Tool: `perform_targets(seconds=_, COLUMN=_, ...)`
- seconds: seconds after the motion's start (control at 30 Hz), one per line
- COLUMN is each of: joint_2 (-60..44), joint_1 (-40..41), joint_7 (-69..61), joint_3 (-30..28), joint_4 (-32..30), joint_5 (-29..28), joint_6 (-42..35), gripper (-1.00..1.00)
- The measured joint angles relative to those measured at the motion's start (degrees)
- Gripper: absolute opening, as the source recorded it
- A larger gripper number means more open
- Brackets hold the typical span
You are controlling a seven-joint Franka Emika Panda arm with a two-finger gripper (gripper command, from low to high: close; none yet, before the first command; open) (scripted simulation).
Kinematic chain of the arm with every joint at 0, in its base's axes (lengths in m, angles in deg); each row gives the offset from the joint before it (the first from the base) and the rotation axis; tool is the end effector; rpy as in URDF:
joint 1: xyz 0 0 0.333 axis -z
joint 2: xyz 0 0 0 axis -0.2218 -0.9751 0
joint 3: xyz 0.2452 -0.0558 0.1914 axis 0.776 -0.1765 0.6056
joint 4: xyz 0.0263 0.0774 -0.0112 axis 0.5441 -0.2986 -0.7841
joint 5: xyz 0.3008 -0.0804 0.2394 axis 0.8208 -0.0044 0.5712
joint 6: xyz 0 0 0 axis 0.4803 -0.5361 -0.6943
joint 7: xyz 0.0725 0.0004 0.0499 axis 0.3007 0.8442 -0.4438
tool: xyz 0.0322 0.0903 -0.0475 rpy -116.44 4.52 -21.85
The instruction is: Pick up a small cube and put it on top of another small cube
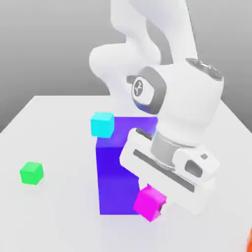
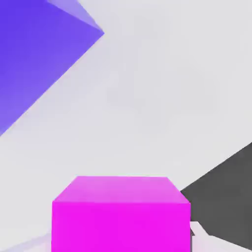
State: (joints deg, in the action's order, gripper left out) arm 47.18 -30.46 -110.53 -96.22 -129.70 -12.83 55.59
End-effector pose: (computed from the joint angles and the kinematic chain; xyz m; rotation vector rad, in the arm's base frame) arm 0.4832 0.0174 0.2621 2.0200 2.0563 -0.2498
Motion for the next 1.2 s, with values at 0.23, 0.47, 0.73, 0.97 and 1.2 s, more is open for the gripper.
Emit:
perform_targets(seconds=0.23, joint_2=4.8, joint_1=11.1, joint_7=-6.6, joint_3=-5.8, joint_4=-3.3, joint_5=-1.3, joint_6=-0.4, gripper=-1.00)
perform_targets(seconds=0.47, joint_2=9.3, joint_1=20.9, joint_7=-14.4, joint_3=-11.1, joint_4=-9.4, joint_5=2.7, joint_6=2.5, gripper=-1.00)
perform_targets(seconds=0.73, joint_2=13.2, joint_1=27.2, joint_7=-25.8, joint_3=-20.5, joint_4=-16.6, joint_5=11.0, joint_6=6.2, gripper=-1.00)
perform_targets(seconds=0.97, joint_2=13.0, joint_1=29.2, joint_7=-36.8, joint_3=-27.5, joint_4=-19.1, joint_5=17.3, joint_6=8.3, gripper=-1.00)
perform_targets(seconds=1.2, joint_2=7.3, joint_1=26.3, joint_7=-44.4, joint_3=-27.9, joint_4=-18.6, joint_5=27.8, joint_6=12.5, gripper=-1.00)
